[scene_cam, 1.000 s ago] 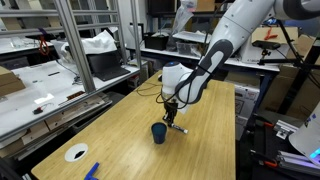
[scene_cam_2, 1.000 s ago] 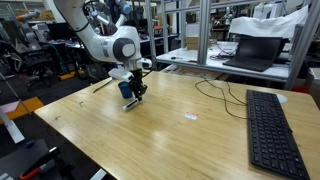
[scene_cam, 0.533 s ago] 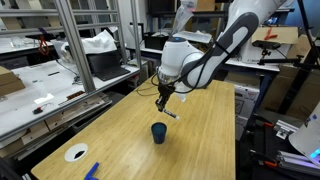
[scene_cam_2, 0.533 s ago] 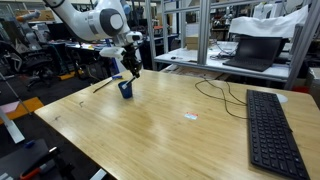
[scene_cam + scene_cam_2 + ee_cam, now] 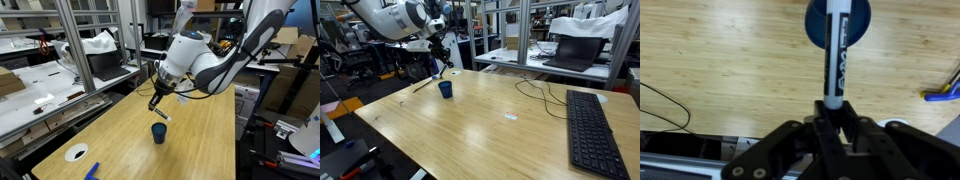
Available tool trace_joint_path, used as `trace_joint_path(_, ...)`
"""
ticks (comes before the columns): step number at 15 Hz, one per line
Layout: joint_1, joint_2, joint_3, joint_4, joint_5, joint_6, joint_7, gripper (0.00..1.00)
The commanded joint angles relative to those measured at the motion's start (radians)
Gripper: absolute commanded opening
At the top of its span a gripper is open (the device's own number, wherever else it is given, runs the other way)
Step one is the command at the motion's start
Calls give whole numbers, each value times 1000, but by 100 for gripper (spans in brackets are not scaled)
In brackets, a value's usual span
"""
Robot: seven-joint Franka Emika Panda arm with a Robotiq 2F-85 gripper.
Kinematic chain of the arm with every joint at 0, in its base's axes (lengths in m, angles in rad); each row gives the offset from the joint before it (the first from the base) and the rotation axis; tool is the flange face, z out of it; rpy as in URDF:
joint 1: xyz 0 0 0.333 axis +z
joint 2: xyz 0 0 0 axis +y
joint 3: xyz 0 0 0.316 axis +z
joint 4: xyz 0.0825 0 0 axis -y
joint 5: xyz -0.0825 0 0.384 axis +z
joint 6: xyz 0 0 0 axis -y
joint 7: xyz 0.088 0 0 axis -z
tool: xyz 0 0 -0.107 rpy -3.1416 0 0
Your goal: Put the marker in the cup
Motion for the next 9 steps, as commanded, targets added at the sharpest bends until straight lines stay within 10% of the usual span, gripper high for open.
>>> trace_joint_path(1, 58, 16, -76, -19, -93, 140, 91, 5)
trace_joint_path(9, 53, 158, -99, 12, -89, 337, 93, 5)
